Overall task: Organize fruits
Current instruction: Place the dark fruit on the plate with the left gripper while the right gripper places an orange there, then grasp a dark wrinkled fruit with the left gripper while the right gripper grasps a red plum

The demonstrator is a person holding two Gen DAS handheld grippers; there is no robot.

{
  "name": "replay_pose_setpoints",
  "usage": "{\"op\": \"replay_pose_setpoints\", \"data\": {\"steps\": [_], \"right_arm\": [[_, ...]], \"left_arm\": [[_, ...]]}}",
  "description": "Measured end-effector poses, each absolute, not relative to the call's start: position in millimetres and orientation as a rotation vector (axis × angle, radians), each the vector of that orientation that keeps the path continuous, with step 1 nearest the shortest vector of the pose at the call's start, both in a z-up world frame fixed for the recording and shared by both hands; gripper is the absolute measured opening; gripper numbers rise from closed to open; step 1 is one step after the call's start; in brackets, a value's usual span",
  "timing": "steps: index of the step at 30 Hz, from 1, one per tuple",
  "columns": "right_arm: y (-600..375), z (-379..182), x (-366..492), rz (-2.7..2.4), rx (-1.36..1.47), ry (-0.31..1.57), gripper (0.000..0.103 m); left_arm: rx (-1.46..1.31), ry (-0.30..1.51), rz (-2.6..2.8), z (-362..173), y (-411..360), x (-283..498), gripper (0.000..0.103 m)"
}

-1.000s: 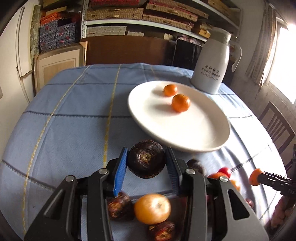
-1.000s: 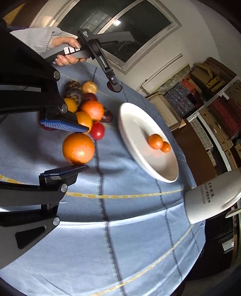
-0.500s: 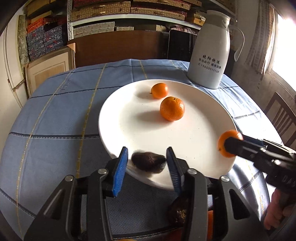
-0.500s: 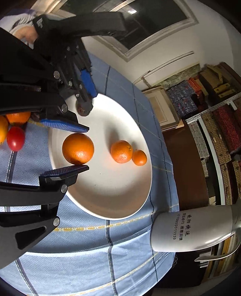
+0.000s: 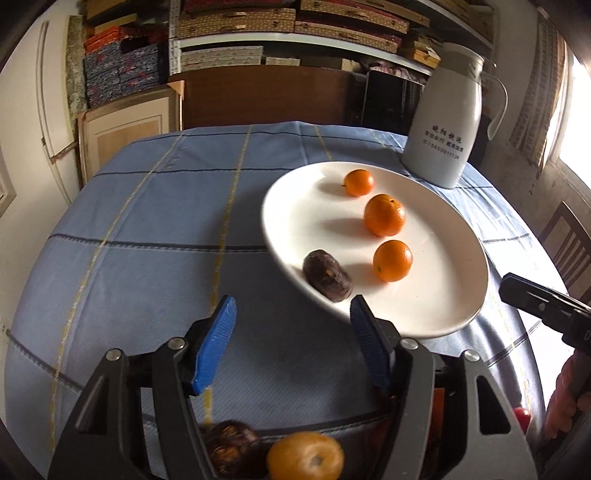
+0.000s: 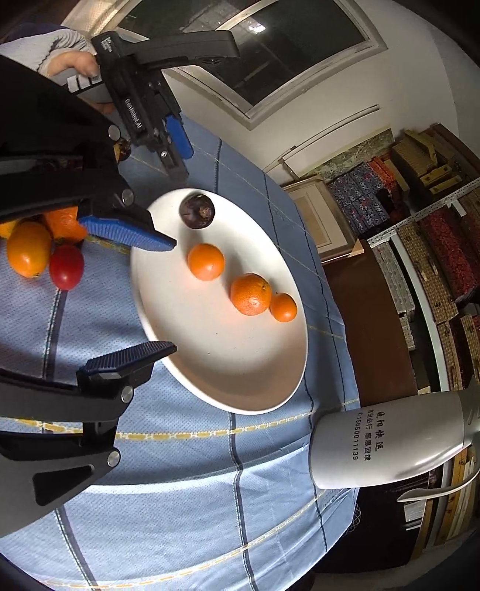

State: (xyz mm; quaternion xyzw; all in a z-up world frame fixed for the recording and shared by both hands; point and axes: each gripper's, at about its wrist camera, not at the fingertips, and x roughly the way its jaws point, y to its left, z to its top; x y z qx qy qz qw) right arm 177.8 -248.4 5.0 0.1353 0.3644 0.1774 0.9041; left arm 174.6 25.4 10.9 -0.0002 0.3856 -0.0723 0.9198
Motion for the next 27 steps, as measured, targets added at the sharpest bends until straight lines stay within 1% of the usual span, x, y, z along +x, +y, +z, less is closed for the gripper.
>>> {"op": "replay_pose_setpoints", "data": {"steps": [2, 8, 9, 10, 12, 20, 27], "right_arm": [[-249.6, 1.0, 174.9, 0.364, 0.272, 0.771, 0.054], [-252.0, -14.9, 158.8, 0.365, 0.258, 0.814, 0.055], [-252.8, -18.0, 157.2, 0.360, 0.262, 0.819, 0.055], [-253.5, -20.1, 156.8, 0.358, 0.266, 0.824, 0.055], [-254.8, -23.4, 155.8, 0.357, 0.279, 0.830, 0.055], [-261.3, -32.6, 150.5, 0.356, 0.323, 0.841, 0.057], [-265.3, -33.7, 145.9, 0.345, 0.344, 0.833, 0.061]], "left_arm": [[-0.007, 0.806, -0.126, 8.8, 33.8, 171.9, 0.063], [-0.011, 0.862, -0.066, -1.2, 52.5, 169.1, 0.063], [-0.015, 0.860, -0.057, -0.1, 56.3, 167.9, 0.066], [-0.013, 0.856, -0.042, 1.1, 59.8, 165.7, 0.071], [0.006, 0.849, -0.024, 3.1, 64.5, 159.7, 0.073], [0.103, 0.864, -0.019, -8.3, 80.7, 122.7, 0.074], [0.024, 0.854, -0.022, -7.5, 106.8, 109.4, 0.073]]}}
